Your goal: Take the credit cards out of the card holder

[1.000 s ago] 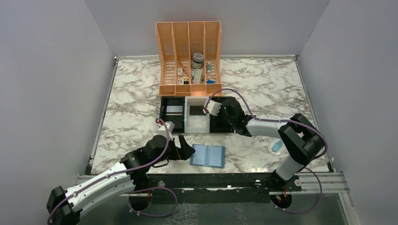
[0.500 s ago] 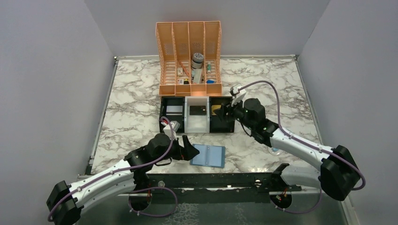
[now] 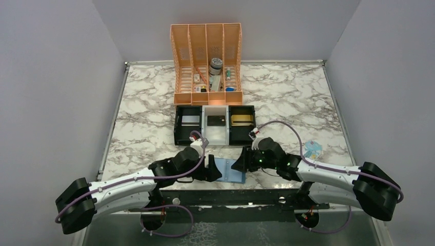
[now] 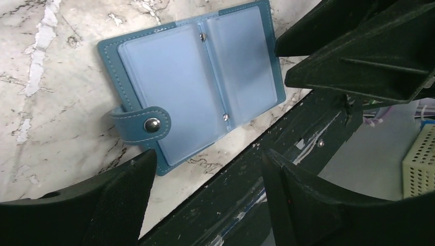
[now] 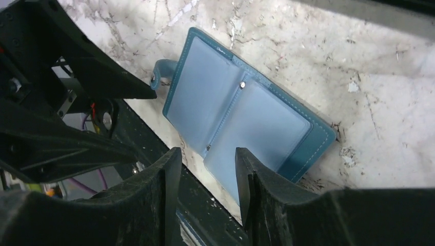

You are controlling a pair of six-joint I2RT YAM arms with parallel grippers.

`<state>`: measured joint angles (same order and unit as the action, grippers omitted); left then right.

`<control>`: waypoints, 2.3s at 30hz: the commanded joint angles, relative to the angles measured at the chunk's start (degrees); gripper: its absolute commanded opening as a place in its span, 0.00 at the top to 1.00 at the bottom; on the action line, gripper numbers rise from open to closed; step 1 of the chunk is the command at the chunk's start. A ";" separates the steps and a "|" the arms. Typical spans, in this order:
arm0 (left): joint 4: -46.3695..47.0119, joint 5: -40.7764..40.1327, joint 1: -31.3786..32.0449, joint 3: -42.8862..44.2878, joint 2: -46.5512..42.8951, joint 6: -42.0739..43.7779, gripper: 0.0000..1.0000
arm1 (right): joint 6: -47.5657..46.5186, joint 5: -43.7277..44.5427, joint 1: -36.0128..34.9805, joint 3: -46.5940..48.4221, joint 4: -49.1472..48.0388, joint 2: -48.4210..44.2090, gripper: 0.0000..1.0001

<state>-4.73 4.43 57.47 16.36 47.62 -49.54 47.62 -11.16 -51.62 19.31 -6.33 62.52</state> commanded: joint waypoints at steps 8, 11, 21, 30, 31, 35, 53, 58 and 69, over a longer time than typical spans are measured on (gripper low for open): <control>2.66 -8.11 4.39 4.41 6.52 0.61 0.24 | 7.80 12.07 -5.13 -0.50 9.65 0.84 0.57; 2.99 -8.96 4.48 4.30 8.12 1.01 0.24 | 8.33 14.11 -5.13 -0.98 12.07 -0.33 0.56; 6.60 -8.40 5.07 2.59 12.77 0.72 0.39 | 8.64 10.36 -5.16 -1.96 3.93 6.65 0.58; 11.05 -7.03 5.50 0.05 13.41 -0.98 0.50 | 13.17 7.60 -5.08 -4.19 -8.85 10.86 0.70; 11.01 -7.19 5.55 -0.06 13.34 -1.06 0.50 | 13.43 7.44 -5.15 -4.05 -9.28 11.21 0.70; 10.97 -7.69 5.62 -0.52 13.13 -1.21 0.52 | 14.22 5.82 -5.12 -3.99 -12.57 12.52 0.69; 11.21 -8.11 5.63 -0.66 12.90 -1.53 0.83 | 17.32 -0.25 -5.10 -1.99 -25.00 19.67 0.76; 12.16 -7.45 5.63 -0.84 12.13 -1.52 0.83 | 16.81 -0.07 -5.08 -0.38 -25.65 20.73 0.92; 9.66 -8.30 5.63 -1.38 7.30 -2.14 0.75 | 13.95 8.23 -5.03 -1.17 -14.18 13.22 0.99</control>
<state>5.21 -3.09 62.74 15.16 58.08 -51.18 63.61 -9.50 -56.31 17.28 -29.04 79.90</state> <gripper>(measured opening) 0.214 0.017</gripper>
